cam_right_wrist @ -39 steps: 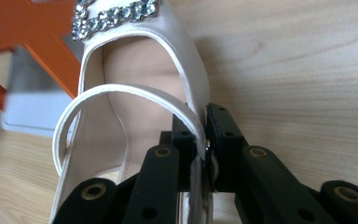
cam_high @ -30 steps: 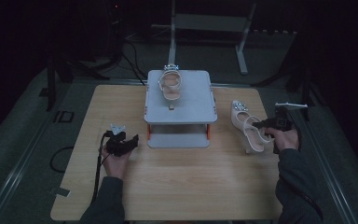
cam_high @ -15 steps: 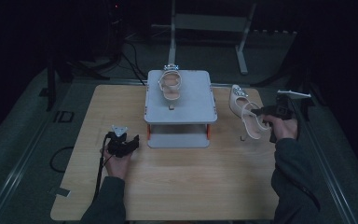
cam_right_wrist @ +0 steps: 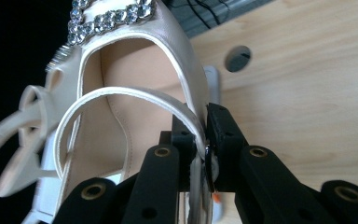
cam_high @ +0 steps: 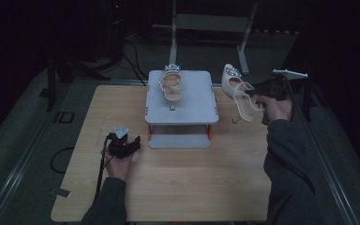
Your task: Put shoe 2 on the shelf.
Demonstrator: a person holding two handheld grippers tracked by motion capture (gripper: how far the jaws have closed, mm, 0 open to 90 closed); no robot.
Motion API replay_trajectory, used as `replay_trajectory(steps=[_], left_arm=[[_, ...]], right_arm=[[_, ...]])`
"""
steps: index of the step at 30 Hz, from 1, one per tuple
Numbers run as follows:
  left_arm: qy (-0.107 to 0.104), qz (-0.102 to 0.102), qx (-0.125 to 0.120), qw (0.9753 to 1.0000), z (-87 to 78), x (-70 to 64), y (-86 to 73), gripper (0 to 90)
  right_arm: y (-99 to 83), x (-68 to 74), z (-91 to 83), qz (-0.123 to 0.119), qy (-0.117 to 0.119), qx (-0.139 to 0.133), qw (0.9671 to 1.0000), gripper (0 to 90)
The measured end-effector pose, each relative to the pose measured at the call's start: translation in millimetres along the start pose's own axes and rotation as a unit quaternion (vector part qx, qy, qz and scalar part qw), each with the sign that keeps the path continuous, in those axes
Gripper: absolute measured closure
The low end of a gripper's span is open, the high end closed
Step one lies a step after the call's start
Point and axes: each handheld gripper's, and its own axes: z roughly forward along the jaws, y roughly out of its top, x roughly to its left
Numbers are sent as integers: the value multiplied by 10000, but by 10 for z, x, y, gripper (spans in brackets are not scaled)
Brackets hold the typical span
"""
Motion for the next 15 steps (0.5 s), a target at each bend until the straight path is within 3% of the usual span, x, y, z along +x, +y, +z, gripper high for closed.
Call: replay_trajectory(steps=[8, 15], left_arm=[[-7, 8, 15, 10000, -6, 1, -2, 424], [-13, -21, -1, 10000, -5, 4, -2, 424]], right_arm=[[60, 297, 79, 9, 126, 13, 9999, 826], [39, 616, 289, -67, 68, 117, 9999, 825]])
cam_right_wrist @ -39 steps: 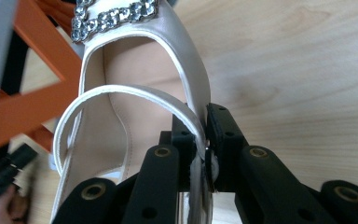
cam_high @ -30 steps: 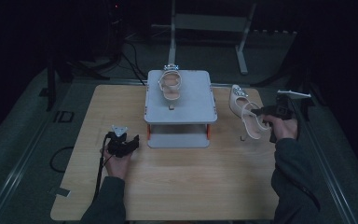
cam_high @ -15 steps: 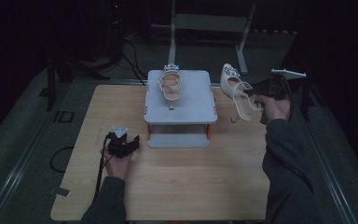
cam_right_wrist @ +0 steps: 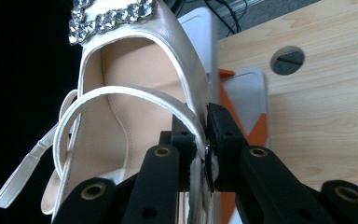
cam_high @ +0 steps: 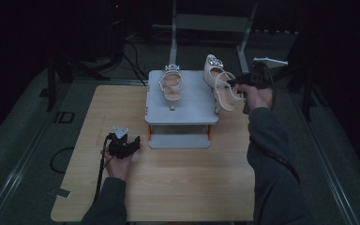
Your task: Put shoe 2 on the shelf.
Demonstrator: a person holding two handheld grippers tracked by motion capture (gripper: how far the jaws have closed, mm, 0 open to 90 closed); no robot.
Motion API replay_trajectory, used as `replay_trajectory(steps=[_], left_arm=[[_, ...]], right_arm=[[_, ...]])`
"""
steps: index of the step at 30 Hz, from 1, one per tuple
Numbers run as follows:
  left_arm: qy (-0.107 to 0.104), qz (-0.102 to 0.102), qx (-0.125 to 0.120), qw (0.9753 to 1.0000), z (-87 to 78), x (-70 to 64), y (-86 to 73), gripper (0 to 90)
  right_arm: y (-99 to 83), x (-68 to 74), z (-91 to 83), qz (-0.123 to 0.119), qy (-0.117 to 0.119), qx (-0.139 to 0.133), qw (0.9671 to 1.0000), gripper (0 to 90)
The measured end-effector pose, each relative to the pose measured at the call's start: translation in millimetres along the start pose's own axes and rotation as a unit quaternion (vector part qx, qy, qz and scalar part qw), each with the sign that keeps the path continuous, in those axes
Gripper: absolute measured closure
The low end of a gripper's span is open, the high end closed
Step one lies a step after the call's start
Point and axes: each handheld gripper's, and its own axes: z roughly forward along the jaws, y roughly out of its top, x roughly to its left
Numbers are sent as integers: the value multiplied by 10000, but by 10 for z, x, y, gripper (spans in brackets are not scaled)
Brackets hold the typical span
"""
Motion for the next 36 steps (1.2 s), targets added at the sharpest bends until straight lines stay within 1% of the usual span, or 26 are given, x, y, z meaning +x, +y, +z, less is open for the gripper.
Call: replay_trajectory(steps=[5, 11, 13, 17, 20, 23, 27, 28, 29, 30, 36], left_arm=[[9, -1, -14, 10000, -3, 3, 1, 425], [-16, -34, -15, 10000, -6, 8, 0, 424], [-16, -45, -15, 10000, -10, 10, -1, 424], [-30, -16, -11, 10000, -13, 2, -7, 424], [-29, 22, -10, 10000, -14, -2, -8, 424], [-47, -6, 0, 10000, -18, 4, -8, 424], [-67, -13, -7, 10000, -19, 7, -9, 424], [-67, -13, -7, 10000, -19, 7, -9, 424], [-69, -20, -10, 10000, -19, 7, -9, 424], [-70, -21, -12, 10000, -19, 8, -10, 424], [-78, -48, -31, 10000, -18, 9, -12, 424]], right_arm=[[-24, 188, 140, -78, -142, 81, 9998, 825], [-25, 392, 310, -96, -383, 146, 9991, 825], [-20, 433, 350, -87, -427, 136, 9990, 824], [-14, 518, 435, 27, -481, 138, 9987, 824], [-16, 585, 489, 1, -589, 139, 9982, 824], [-13, 626, 536, 31, -649, 138, 9978, 824], [-2, 646, 585, 66, -786, 128, 9968, 823], [-2, 646, 585, 66, -786, 128, 9968, 823], [2, 644, 598, 73, -828, 141, 9964, 823], [6, 643, 628, 84, -933, 137, 9955, 823], [15, 668, 720, 54, -1107, 195, 9937, 822]])
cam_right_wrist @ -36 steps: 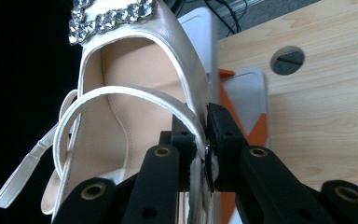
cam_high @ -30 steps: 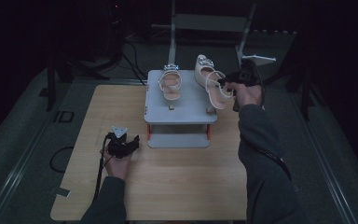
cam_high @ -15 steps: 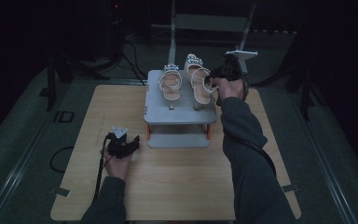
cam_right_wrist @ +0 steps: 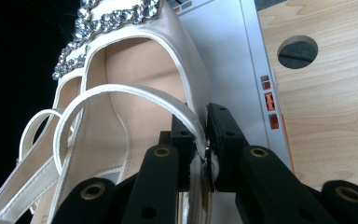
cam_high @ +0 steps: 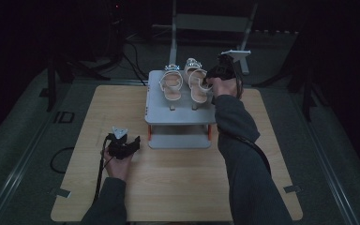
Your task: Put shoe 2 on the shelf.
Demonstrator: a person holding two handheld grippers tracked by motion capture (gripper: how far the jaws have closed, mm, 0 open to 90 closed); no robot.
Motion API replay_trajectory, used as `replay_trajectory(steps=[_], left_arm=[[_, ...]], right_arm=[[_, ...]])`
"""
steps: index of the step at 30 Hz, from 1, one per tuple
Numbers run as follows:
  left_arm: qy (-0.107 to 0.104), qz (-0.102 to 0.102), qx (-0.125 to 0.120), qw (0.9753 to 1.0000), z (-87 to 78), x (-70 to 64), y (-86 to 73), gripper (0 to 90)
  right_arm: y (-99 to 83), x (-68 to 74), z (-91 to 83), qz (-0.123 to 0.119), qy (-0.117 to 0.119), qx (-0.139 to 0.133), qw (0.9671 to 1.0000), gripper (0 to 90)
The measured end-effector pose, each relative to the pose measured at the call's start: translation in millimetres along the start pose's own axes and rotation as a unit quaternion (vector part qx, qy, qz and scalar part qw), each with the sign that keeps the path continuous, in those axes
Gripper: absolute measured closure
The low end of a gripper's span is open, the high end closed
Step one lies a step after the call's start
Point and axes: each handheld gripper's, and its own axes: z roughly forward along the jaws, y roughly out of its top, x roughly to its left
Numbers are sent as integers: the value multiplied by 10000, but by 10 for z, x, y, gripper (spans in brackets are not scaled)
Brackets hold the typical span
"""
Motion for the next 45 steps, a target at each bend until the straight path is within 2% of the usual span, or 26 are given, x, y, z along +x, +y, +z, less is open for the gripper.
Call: replay_trajectory(steps=[5, 9, 12, 14, 16, 18, 19, 21, 22, 24, 25, 27, 29, 32, 35, 39, 45], left_arm=[[-7, -8, -13, 10000, -1, 1, -1, 424], [-27, -23, -20, 10000, -5, 12, -2, 425], [-35, -35, -20, 10000, -7, 14, -3, 424], [-40, -45, -31, 10000, -9, 15, -4, 424], [-41, -52, -35, 10000, -9, 17, -4, 424], [-41, -51, -36, 10000, -10, 17, -5, 425], [-44, -51, -43, 10000, -10, 17, -6, 425], [-44, -57, -37, 10000, -10, 18, -5, 424], [-42, -58, -35, 10000, -11, 19, -6, 424], [-46, -71, -47, 10000, -11, 21, -6, 425], [-46, -74, -49, 9999, -11, 22, -6, 424], [-49, -76, -49, 9999, -10, 24, -7, 424], [-43, -76, -50, 9999, -11, 25, -7, 425], [-43, -78, -48, 9999, -11, 24, -7, 424], [-41, -74, -46, 10000, -10, 26, -7, 424], [-33, -94, -52, 9999, -8, 25, -7, 424], [-30, -127, -65, 9999, -2, 25, -6, 424]], right_arm=[[27, 77, 46, -88, -188, 51, 9998, 820], [48, 135, 92, -298, -318, 144, 9989, 813], [54, 143, 110, -364, -375, 177, 9985, 811], [54, 148, 160, -506, -439, 274, 9974, 793], [49, 150, 170, -584, -416, 233, 9972, 744], [49, 160, 165, -662, -282, 183, 9972, 643], [49, 174, 159, -806, -238, 184, 9963, 644], [38, 202, 152, -987, -369, 187, 9943, 674], [37, 199, 150, -1013, -361, 192, 9940, 665], [45, 187, 146, -1046, -274, 182, 9940, 571], [48, 183, 135, -1151, -215, 93, 9931, 516], [52, 184, 101, -1308, -277, -26, 9910, 471], [62, 173, 54, -1428, -239, -99, 9894, 420], [83, 147, -27, -1423, -73, -231, 9895, 373], [105, 109, -131, -1368, 287, -386, 9894, 328], [116, 45, -278, -1367, 565, -800, 9858, 308], [22, -154, -476, -1461, 898, -1268, 9770, 308]])
